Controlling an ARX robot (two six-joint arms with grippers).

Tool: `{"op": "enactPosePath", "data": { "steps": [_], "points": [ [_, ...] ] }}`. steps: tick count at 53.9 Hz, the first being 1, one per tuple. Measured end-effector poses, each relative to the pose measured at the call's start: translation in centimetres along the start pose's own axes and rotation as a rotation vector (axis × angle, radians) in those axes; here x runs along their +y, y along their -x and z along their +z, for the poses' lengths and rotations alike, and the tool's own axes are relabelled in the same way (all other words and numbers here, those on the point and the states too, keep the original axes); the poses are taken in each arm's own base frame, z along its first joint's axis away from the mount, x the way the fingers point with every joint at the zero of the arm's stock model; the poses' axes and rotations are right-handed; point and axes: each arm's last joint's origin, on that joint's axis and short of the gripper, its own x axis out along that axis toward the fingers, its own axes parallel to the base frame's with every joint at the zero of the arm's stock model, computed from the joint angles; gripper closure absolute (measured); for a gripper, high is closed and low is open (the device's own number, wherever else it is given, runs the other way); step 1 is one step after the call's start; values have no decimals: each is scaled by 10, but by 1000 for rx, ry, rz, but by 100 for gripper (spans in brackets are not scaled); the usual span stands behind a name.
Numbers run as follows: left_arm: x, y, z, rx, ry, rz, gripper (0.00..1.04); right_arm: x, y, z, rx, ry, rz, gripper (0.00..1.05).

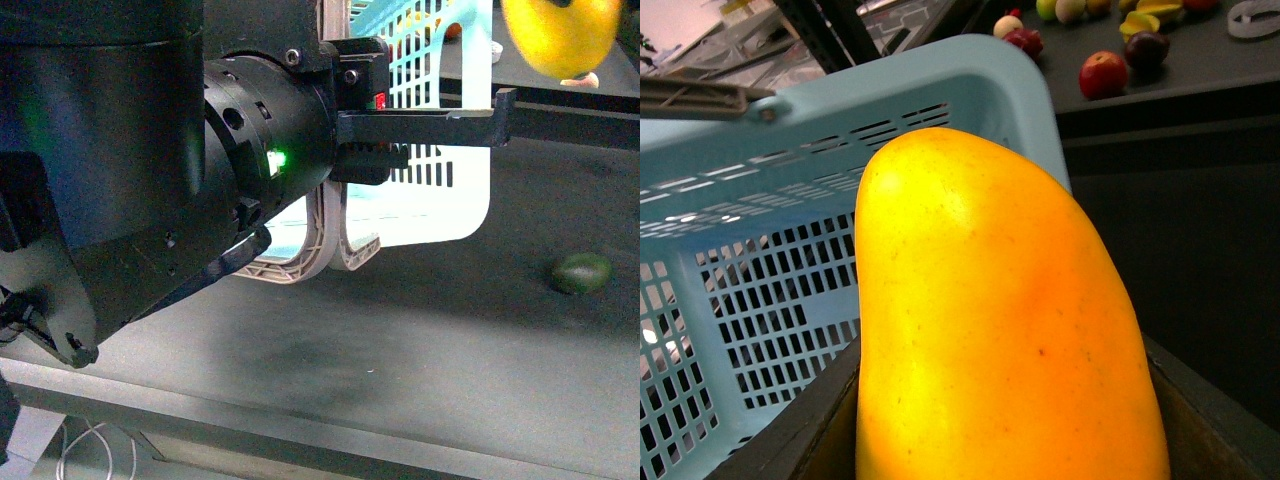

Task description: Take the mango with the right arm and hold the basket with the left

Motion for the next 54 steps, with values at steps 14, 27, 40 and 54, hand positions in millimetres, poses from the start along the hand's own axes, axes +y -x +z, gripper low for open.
{"op": "enactPosePath", "data": {
  "steps": [14, 27, 40, 54],
  "points": [
    [0, 0, 0, 0, 0, 2, 100, 24, -26, -17, 46, 25, 18, 41],
    [0, 0, 0, 0, 0, 0, 100, 32, -49, -37, 97, 36, 12, 41],
    [0, 0, 0, 0, 0, 1, 100, 32, -67, -52, 128, 33, 2, 41],
    [0, 0, 0, 0, 0, 1, 100, 29, -77, -58, 111, 14, -10, 35]
  ]
}}
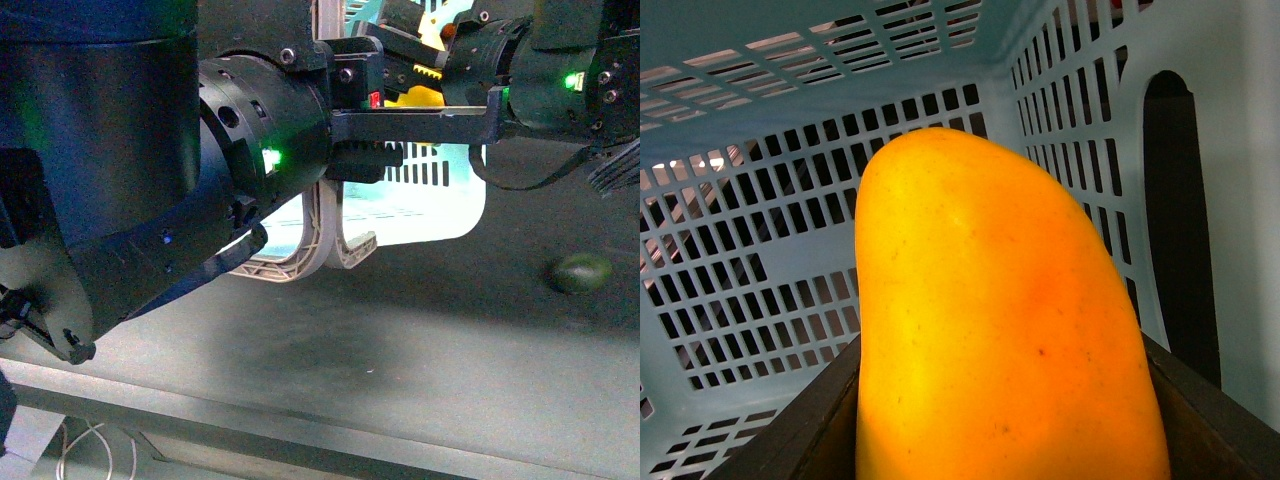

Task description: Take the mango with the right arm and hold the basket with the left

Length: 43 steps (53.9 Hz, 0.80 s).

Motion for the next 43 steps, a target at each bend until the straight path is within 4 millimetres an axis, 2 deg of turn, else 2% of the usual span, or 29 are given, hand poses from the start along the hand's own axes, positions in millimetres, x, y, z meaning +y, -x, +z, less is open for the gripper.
{"op": "enactPosePath", "data": {
  "steps": [7, 10, 18, 27, 35, 43],
  "points": [
    [0, 0, 0, 0, 0, 0, 100, 2, 1, 5, -39, -18, 18, 12],
    [0, 0, 0, 1, 0, -3, 100, 2, 2, 6, -49, -25, 23, 6],
    [0, 1, -3, 11, 1, -6, 100, 2, 10, 13, -75, -38, 31, 9],
    [1, 1, -3, 10, 0, 3, 100, -2, 31, 25, -123, -53, 25, 8],
    [1, 1, -3, 10, -1, 4, 100, -10, 62, 35, -188, -70, -24, 8],
    [1, 1, -3, 10, 0, 3, 100, -21, 98, 35, -236, -99, -75, 8]
  ]
}}
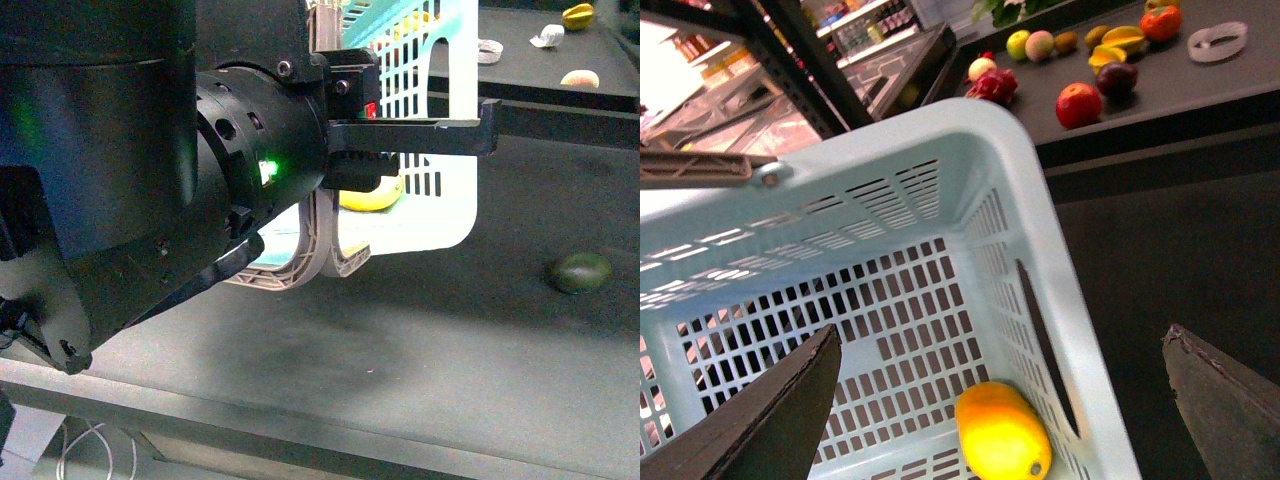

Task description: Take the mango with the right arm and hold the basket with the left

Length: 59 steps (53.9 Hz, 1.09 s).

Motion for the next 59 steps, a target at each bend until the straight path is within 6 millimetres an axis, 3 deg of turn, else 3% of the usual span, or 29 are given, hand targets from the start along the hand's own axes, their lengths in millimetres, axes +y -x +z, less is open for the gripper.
{"op": "enactPosePath", "data": {
  "steps": [23, 30, 48, 59],
  "points": [
    [0, 0, 0, 1, 0, -3, 100, -31, 114, 5, -61, -15, -92, 8],
    [0, 0, 0, 0, 0, -1, 100, -35, 140, 1, -98, -14, -120, 8],
    [0, 0, 0, 1, 0, -4, 100, -35, 145, 3, -124, -2, -114, 9],
    [0, 0, 0, 1, 1, -3, 100, -45, 155, -4, -217, 326, -110, 40]
  ]
}}
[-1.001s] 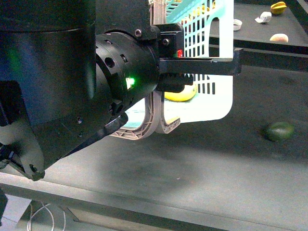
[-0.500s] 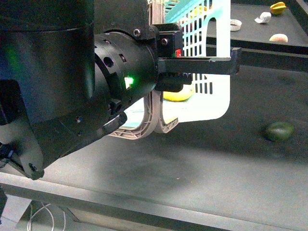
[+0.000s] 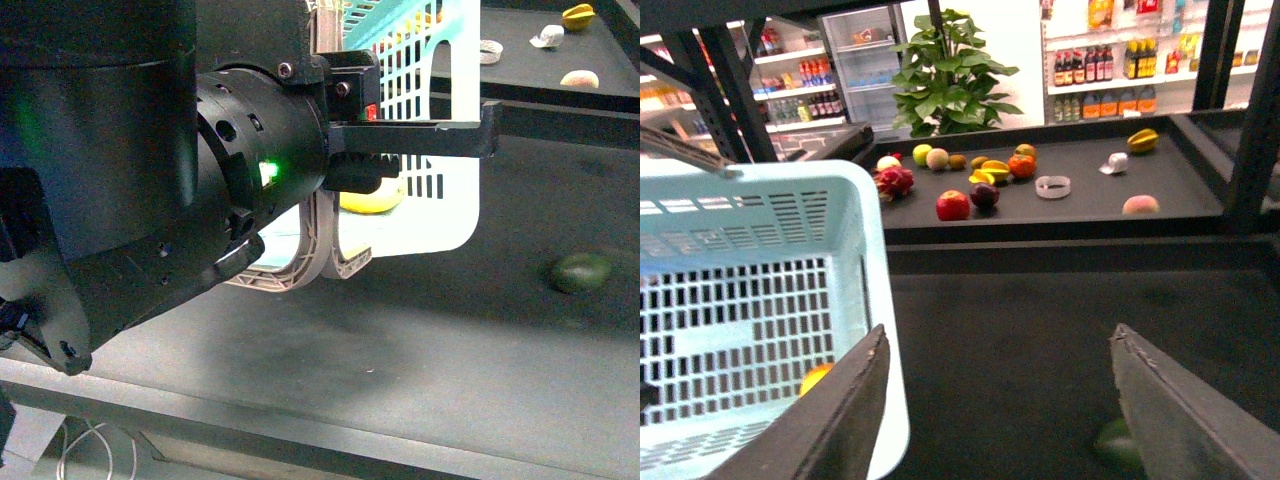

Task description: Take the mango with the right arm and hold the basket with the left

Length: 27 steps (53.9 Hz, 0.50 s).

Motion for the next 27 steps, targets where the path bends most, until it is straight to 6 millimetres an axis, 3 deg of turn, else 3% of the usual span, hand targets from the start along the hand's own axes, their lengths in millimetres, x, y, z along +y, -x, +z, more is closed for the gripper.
{"op": "enactPosePath", "data": {
  "steps": [12, 18, 27],
  "points": [
    [0, 0, 0, 0, 0, 1, 100, -9, 13, -10, 3, 99, -4, 79],
    [0, 0, 0, 0, -2, 1, 100, -20, 19, -12, -1, 111, 5, 103],
    [0, 0, 0, 0, -1, 1, 100, -22, 26, -16, -2, 114, -5, 103]
  ]
}}
